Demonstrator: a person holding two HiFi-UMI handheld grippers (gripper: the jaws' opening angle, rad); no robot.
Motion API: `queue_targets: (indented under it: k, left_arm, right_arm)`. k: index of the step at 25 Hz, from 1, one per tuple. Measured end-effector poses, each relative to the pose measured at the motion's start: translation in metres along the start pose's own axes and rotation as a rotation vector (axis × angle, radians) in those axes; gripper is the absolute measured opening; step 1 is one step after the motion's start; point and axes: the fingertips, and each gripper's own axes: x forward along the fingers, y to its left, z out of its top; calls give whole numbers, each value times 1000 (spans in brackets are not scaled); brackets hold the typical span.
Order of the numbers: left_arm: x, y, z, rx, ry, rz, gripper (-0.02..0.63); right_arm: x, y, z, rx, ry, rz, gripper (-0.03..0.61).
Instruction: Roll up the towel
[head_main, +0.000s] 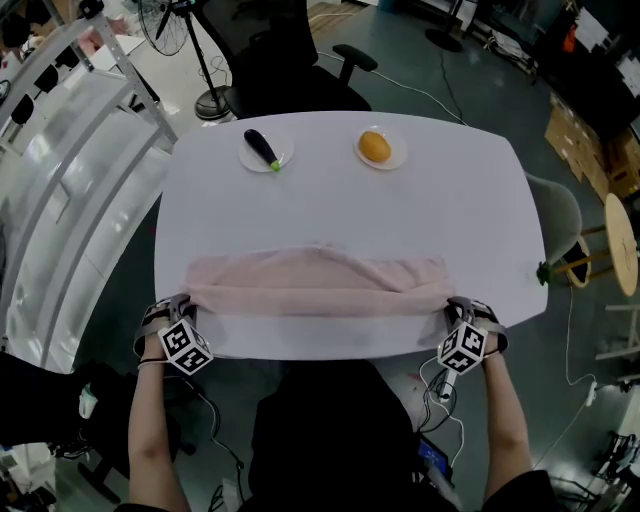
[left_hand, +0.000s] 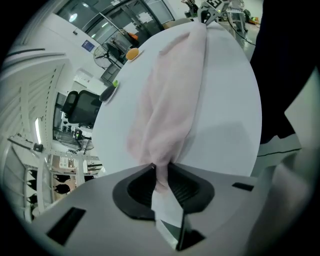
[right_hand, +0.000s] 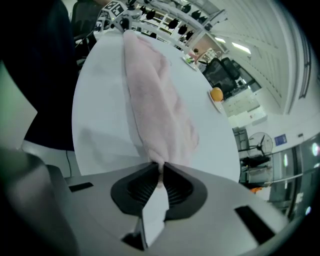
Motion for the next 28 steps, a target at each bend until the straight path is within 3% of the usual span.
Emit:
queue_targets:
  k: [7, 14, 28]
  left_arm:
    - [-16, 28, 6, 119, -16, 82, 64]
    - [-41, 40, 5, 167, -35, 138, 63]
    - [-47, -46, -32, 201, -26, -31, 63]
  right_arm:
    - [-19, -32, 6, -103, 0, -87, 29]
    - [-46, -46, 11, -167, -7, -172, 28]
    - [-53, 49, -20, -152, 51, -47, 28]
